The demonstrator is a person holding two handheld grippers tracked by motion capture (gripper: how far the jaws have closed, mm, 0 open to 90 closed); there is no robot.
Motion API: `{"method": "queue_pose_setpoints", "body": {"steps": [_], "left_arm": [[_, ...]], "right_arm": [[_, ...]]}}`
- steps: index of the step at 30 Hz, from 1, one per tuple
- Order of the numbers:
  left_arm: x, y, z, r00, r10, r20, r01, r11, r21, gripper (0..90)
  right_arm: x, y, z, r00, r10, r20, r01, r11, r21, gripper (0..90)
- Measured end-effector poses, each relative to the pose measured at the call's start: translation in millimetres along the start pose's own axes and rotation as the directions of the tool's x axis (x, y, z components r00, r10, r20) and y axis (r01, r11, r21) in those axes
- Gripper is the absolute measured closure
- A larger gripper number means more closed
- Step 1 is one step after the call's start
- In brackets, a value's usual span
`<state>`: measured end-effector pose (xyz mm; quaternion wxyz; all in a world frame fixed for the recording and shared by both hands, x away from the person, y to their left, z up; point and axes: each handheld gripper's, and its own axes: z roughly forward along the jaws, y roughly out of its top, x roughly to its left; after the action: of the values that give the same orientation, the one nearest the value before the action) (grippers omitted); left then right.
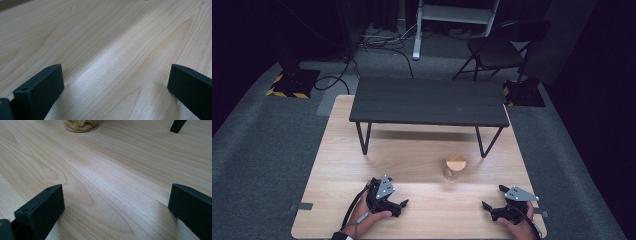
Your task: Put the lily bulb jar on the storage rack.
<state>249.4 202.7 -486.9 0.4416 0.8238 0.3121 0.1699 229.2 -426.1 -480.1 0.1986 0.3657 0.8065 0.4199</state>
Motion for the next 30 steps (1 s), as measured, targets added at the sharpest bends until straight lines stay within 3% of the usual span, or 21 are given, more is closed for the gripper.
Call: {"method": "queue_pose_setpoints", "body": {"steps": [20,27,30], "left_arm": [[0.1,0.2,0.0,1.0000,0.000,0.000,0.000,1.0000,0.000,0.4],[0.2,0.2,0.0,1.0000,0.000,0.000,0.000,1.0000,0.001,0.5],[0.2,0.2,0.0,1.0000,0.000,0.000,0.000,1.0000,0.001,0.5]], "right_arm": [[-1.9,-0.4,-1.2,0.9999,-0.006,-0.013,0.006,1.000,0.001,0.3],[-5.9,9.6,-1.5,0.9987,0.005,-0.051,-0.005,1.000,0.008,1.3],[-5.6,25.5,0.0,0.9969,-0.011,-0.078,0.012,1.000,0.007,1.3]]}}
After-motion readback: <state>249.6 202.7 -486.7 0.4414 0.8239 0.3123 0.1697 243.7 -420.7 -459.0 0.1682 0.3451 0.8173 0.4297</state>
